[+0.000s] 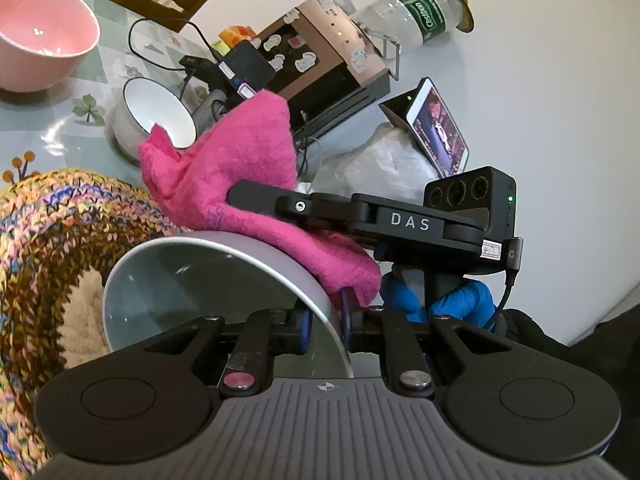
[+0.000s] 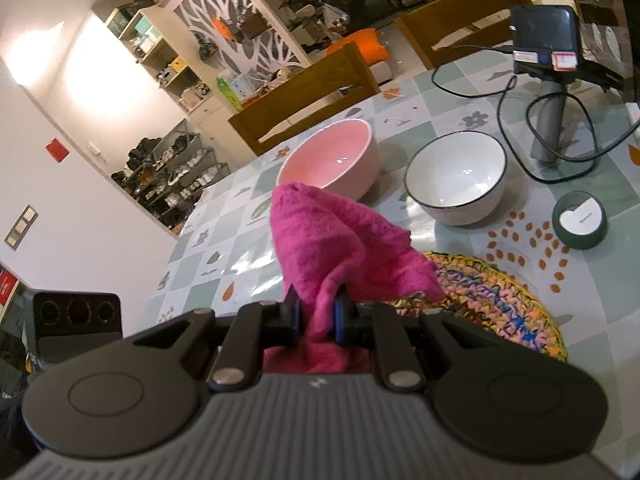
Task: Clean bowl
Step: 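Sweep the pink cloth across the bowl's outer base with the right gripper while the left holds it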
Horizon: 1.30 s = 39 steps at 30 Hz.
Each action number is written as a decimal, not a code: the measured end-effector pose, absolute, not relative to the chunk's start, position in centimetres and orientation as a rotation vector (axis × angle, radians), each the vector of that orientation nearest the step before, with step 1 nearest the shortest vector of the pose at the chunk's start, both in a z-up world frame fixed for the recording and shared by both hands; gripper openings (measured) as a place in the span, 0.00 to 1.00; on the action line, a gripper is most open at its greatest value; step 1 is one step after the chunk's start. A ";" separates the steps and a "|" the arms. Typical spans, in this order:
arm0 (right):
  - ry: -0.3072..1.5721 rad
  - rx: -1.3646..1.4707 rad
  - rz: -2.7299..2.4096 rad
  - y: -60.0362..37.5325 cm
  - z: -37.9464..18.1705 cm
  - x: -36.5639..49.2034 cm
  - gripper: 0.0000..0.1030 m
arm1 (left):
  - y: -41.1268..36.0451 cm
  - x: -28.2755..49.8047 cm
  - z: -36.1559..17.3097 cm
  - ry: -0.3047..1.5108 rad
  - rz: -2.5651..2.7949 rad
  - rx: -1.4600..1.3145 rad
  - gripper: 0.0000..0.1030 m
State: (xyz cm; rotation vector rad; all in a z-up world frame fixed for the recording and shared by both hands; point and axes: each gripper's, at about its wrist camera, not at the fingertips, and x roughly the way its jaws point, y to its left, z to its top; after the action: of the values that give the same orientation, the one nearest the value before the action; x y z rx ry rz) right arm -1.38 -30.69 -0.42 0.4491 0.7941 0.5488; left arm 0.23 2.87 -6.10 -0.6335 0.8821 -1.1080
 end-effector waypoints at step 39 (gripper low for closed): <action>0.811 0.387 0.750 -26.0 1.4 -6.0 0.16 | 6.0 -4.7 -6.7 0.970 -1.086 -0.635 0.29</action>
State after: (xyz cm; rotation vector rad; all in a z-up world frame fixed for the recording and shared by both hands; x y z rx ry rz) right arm -6.02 -26.02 1.38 0.3867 0.8112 0.7501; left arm -4.71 5.98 -6.74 -0.6355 0.9699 -1.0859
